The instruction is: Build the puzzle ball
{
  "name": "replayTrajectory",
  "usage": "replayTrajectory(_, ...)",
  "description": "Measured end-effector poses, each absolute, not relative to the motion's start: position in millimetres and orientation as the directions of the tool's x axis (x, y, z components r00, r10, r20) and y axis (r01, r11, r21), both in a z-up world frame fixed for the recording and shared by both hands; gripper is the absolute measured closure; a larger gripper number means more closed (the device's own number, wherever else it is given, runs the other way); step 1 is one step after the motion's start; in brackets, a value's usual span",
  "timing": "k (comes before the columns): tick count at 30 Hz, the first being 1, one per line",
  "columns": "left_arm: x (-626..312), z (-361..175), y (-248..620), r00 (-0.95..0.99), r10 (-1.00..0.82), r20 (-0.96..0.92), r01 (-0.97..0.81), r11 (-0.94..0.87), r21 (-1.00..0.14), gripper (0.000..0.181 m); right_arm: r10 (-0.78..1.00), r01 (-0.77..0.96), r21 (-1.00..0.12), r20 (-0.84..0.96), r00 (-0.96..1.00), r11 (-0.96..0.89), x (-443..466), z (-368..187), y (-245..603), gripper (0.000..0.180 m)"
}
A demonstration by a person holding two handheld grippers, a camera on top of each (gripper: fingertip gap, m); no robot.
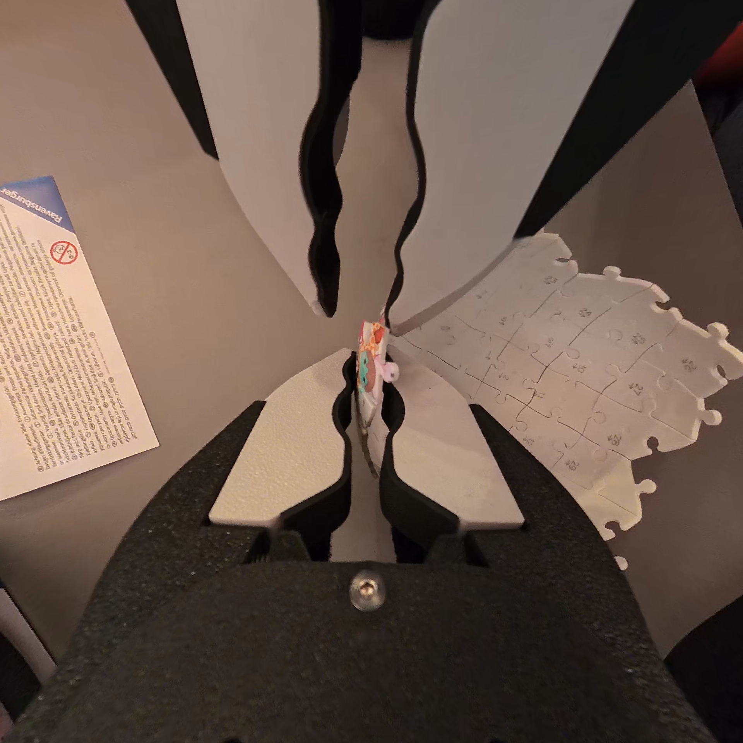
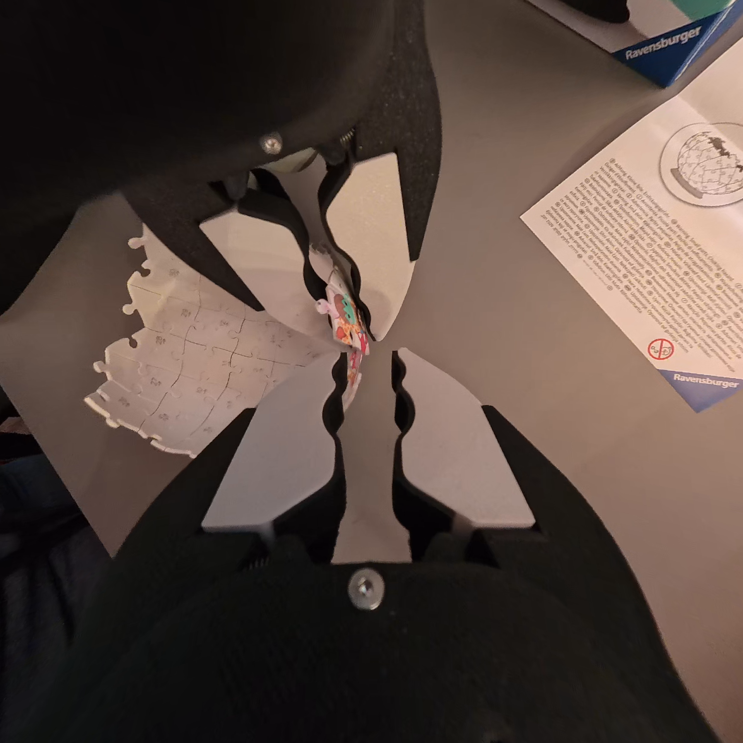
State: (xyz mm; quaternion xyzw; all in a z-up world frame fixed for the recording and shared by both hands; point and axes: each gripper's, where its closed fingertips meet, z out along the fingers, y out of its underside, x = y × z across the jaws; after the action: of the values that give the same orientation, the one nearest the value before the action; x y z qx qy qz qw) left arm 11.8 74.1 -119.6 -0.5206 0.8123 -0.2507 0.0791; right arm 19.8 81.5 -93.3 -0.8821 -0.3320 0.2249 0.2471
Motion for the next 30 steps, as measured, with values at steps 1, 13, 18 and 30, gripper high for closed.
replayTrajectory(1,11.8,-119.6,74.1,-0.446,-0.885,0.133,-0.806,0.332,-0.490,0.171,0.699,0.477,-0.587,-0.226,0.678,-0.654,20.4,-92.5,80.7,0.158)
replayTrajectory(13,11.5,-120.4,73.7,-0.447,-0.885,0.133,-0.810,0.337,-0.479,0.171,0.701,0.497,-0.546,-0.262,0.663,-0.675,17.8,-98.4,71.6,0.145)
replayTrajectory(18,11.3,-120.5,73.7,-0.446,-0.885,0.134,-0.810,0.335,-0.481,0.171,0.706,0.518,-0.534,-0.236,0.668,-0.668,20.3,-93.3,74.1,0.151)
replayTrajectory(30,12.3,-120.5,73.0,-0.450,-0.883,0.133,-0.808,0.339,-0.482,0.171,0.704,0.553,-0.448,-0.318,0.636,-0.702,21.3,-90.5,68.8,0.161)
